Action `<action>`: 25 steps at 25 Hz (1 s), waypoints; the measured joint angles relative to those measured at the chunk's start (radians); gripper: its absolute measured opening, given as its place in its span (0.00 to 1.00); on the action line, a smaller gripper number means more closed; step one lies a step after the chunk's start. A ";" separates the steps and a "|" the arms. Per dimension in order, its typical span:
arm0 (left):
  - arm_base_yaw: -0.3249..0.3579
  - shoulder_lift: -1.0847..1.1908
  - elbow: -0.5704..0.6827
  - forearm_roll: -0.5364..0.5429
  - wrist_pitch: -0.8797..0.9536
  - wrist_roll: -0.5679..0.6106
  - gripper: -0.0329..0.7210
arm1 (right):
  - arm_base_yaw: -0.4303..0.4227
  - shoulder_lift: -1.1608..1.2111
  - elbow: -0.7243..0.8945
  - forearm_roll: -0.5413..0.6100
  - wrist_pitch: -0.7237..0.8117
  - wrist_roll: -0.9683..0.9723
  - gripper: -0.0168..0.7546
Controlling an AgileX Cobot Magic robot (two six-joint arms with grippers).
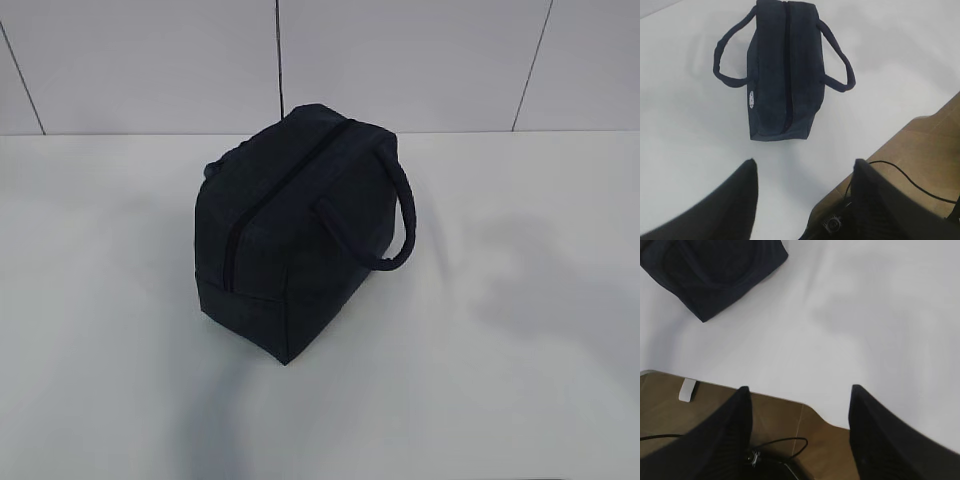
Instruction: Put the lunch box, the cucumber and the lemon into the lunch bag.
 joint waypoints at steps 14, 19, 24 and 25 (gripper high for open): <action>0.000 -0.445 0.326 -0.005 0.001 0.061 0.42 | 0.000 -0.312 0.076 -0.001 0.010 0.000 0.61; 0.000 -0.658 0.434 -0.014 0.007 0.061 0.41 | 0.000 -0.402 0.174 0.005 0.012 0.002 0.61; 0.000 -0.781 0.519 -0.016 0.008 0.061 0.41 | 0.000 -0.532 0.276 0.006 0.012 0.004 0.61; 0.000 -0.800 0.535 -0.016 0.008 0.061 0.41 | 0.000 -0.555 0.298 0.006 0.014 0.004 0.61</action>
